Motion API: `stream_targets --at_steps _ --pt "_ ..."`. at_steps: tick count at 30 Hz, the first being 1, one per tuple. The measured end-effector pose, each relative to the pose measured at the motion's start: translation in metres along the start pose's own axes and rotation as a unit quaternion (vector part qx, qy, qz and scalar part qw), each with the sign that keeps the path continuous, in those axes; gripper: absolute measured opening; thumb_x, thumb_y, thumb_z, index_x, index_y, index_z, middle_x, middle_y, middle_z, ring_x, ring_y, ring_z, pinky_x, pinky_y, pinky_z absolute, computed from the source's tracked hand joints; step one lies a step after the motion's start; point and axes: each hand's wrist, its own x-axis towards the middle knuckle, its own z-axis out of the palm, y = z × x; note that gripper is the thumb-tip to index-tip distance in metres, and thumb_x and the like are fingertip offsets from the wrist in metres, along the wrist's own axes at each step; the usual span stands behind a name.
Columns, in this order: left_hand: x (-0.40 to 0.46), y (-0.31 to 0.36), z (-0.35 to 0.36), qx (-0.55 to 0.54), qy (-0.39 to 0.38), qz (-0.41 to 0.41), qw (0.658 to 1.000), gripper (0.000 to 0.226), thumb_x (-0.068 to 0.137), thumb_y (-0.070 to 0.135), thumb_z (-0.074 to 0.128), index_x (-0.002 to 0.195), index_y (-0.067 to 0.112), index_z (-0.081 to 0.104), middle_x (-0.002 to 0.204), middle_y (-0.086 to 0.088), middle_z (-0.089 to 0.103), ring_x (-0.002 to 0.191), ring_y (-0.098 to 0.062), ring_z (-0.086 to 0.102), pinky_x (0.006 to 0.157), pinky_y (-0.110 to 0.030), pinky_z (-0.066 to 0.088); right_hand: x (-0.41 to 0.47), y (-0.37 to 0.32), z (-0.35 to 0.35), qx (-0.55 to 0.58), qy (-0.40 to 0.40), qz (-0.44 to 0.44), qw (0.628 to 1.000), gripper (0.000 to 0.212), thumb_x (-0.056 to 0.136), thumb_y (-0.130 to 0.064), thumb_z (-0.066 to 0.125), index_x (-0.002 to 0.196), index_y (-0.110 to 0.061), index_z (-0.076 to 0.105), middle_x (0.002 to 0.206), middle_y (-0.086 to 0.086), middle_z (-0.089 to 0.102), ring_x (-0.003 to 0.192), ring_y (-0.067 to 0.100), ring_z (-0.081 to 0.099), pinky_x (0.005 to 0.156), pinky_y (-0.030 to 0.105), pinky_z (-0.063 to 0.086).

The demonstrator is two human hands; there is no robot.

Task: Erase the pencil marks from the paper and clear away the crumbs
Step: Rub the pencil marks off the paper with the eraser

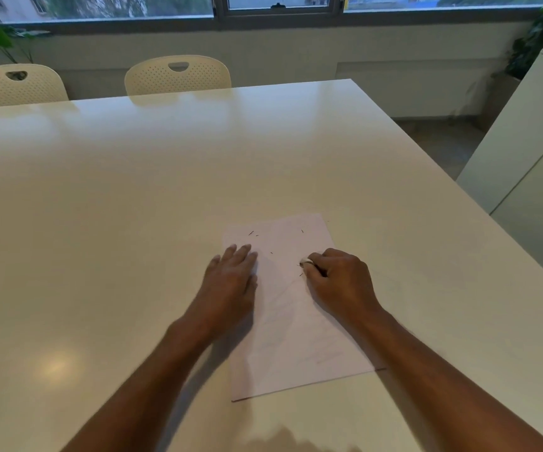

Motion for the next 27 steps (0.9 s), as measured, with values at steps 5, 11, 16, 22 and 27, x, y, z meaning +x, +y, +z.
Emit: stream_targets --at_steps 5,11,16,22,27 --pt "0.005 0.014 0.031 0.037 0.043 -0.016 0.998 0.075 0.093 0.041 0.005 0.153 0.007 0.034 0.163 -0.011 0.027 0.152 -0.028 0.018 0.122 -0.039 0.01 0.002 0.001 -0.001 -0.003 -0.01 -0.011 1.0 0.018 0.091 -0.028 0.062 0.076 -0.024 0.072 0.064 -0.011 0.053 0.062 0.012 0.053 0.058 0.029 0.045" --pt "0.005 0.013 0.038 0.092 0.05 -0.018 0.994 0.062 0.1 0.033 0.016 0.152 0.004 0.037 0.162 -0.013 0.028 0.151 -0.029 0.022 0.123 -0.043 0.017 0.024 0.012 -0.015 -0.101 0.0 0.034 0.994 0.022 0.092 -0.026 0.058 0.078 -0.015 0.072 0.074 0.006 0.063 0.07 0.029 0.061 0.057 0.03 0.032" --pt "0.006 0.012 0.04 0.1 0.043 -0.006 0.994 0.064 0.1 0.032 0.013 0.151 0.002 0.038 0.161 -0.015 0.029 0.151 -0.031 0.022 0.123 -0.045 0.018 -0.012 -0.03 -0.003 -0.08 -0.077 -0.111 0.988 0.024 0.089 -0.026 0.058 0.068 -0.016 0.063 0.066 0.0 0.055 0.055 0.022 0.054 0.051 0.028 0.04" --pt "0.007 0.014 0.038 0.093 0.011 -0.014 0.995 0.059 0.105 0.031 0.012 0.158 0.007 0.014 0.167 -0.009 0.003 0.154 -0.025 -0.004 0.125 -0.041 0.0 0.035 0.002 -0.018 -0.186 0.001 -0.029 0.982 0.017 0.081 -0.019 0.064 0.065 -0.012 0.065 0.066 0.006 0.059 0.058 0.031 0.062 0.051 0.028 0.038" --pt "0.006 0.014 0.035 0.086 0.007 -0.015 0.996 0.063 0.101 0.033 0.005 0.159 0.008 0.011 0.167 -0.009 -0.002 0.154 -0.024 -0.008 0.125 -0.041 -0.002 0.009 -0.032 -0.005 -0.126 -0.112 -0.132 0.977 0.022 0.088 -0.024 0.06 0.069 -0.015 0.066 0.065 0.001 0.057 0.055 0.025 0.058 0.051 0.027 0.042"
